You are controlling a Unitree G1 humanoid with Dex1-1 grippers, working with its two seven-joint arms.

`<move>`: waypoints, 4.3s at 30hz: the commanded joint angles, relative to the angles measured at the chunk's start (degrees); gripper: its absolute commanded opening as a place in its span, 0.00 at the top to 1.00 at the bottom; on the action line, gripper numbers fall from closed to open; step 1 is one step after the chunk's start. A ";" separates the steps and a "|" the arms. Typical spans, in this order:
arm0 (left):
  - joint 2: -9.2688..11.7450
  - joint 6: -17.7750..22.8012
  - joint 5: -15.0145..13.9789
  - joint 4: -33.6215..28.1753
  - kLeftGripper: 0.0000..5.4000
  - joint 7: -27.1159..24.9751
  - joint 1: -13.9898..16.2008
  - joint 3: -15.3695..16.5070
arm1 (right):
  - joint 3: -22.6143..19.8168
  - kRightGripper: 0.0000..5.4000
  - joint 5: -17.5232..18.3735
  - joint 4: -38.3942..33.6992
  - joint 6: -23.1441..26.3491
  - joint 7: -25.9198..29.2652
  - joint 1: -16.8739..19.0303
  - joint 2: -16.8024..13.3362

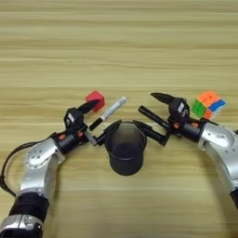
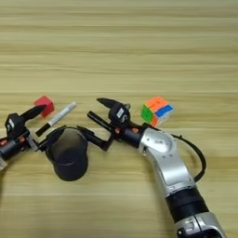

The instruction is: Move the objects on the table

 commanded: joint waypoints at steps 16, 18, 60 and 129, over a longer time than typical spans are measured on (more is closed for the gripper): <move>2.25 3.33 0.33 -7.51 0.01 -0.93 3.66 -2.87 | -1.05 0.00 1.61 -3.12 0.75 4.34 2.68 -4.44; 2.23 3.07 0.37 -7.18 0.01 -0.63 3.50 -2.69 | -1.48 0.00 1.20 -2.37 0.47 3.23 2.14 -4.23; 0.51 -1.16 3.82 1.46 0.01 19.21 -4.92 5.22 | -17.93 0.00 3.93 -0.92 -2.27 -11.00 3.44 -5.39; 1.05 3.41 11.49 28.69 0.02 21.18 -20.78 2.24 | -18.89 0.00 -1.18 20.35 1.52 -18.05 -1.60 -4.95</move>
